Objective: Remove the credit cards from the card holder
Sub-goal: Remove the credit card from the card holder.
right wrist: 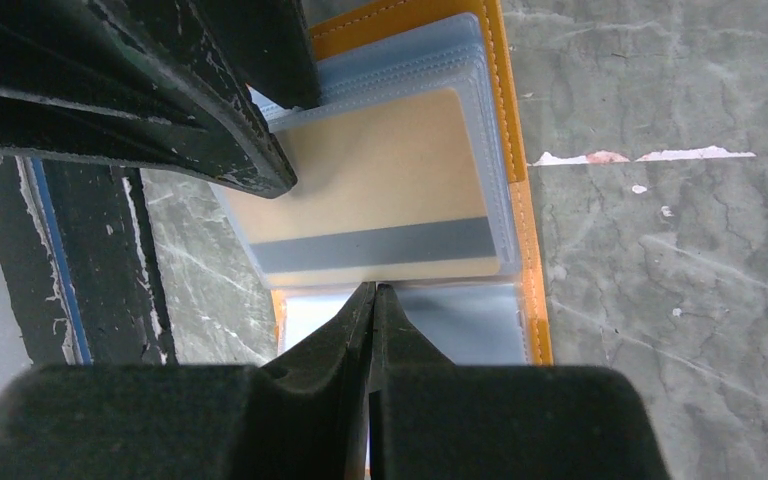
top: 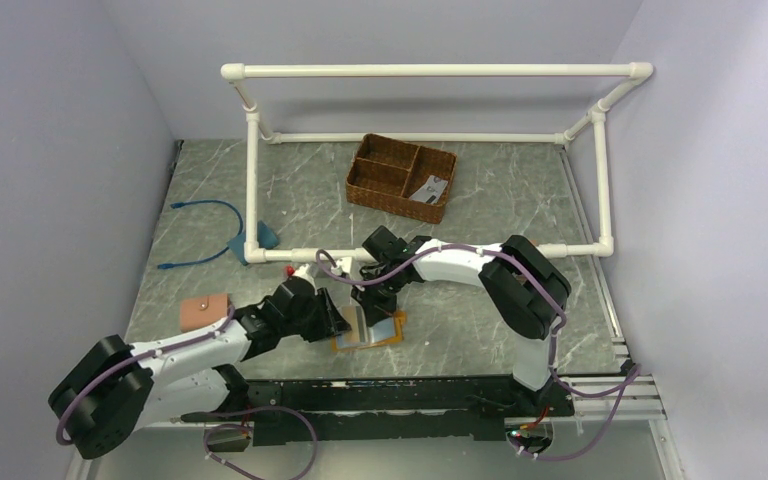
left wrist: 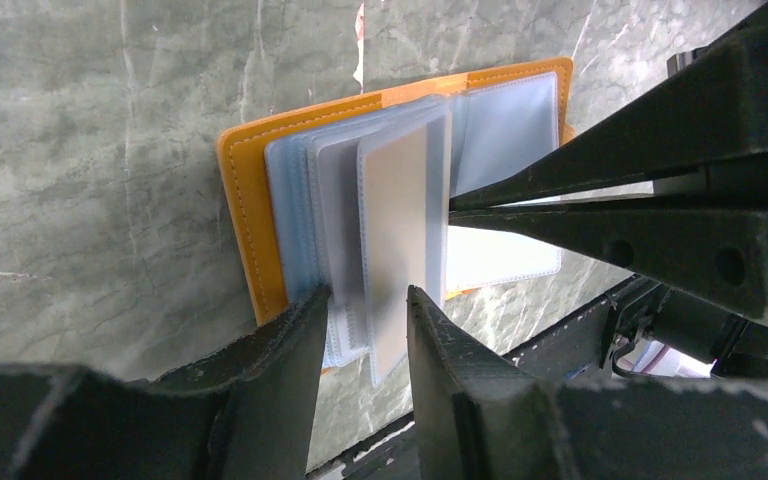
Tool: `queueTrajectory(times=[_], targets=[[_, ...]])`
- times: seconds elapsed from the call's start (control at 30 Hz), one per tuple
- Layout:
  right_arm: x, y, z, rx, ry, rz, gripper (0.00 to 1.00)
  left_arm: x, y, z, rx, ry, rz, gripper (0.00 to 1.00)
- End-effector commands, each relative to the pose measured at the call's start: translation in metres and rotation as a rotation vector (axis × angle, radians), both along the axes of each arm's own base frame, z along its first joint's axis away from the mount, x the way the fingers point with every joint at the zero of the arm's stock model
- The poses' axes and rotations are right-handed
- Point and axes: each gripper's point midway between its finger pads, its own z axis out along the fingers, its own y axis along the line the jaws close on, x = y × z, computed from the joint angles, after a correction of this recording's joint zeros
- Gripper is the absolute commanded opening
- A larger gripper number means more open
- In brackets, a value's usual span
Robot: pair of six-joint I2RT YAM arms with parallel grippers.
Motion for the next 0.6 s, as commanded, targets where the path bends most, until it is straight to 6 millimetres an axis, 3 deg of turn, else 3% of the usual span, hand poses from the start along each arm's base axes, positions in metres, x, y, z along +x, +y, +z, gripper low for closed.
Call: queueTrajectory(times=[0.0, 0.1, 0.3, 0.57], targets=[[0.007, 0.003, -0.002, -0.013, -0.027, 0.002, 0.03, -0.001, -0.001, -0.005, 0.041, 0.035, -0.008, 0.42], [0.006, 0.003, -0.002, -0.014, -0.028, 0.004, 0.03, 0.000, -0.008, -0.002, 0.016, 0.030, -0.037, 0.41], [0.006, 0.003, -0.002, -0.018, -0.020, 0.004, 0.03, 0.005, -0.031, 0.025, -0.145, -0.067, -0.096, 0.39], [0.005, 0.003, -0.004, -0.025, -0.012, 0.006, 0.03, 0.004, -0.037, 0.042, -0.212, -0.119, -0.122, 0.38]])
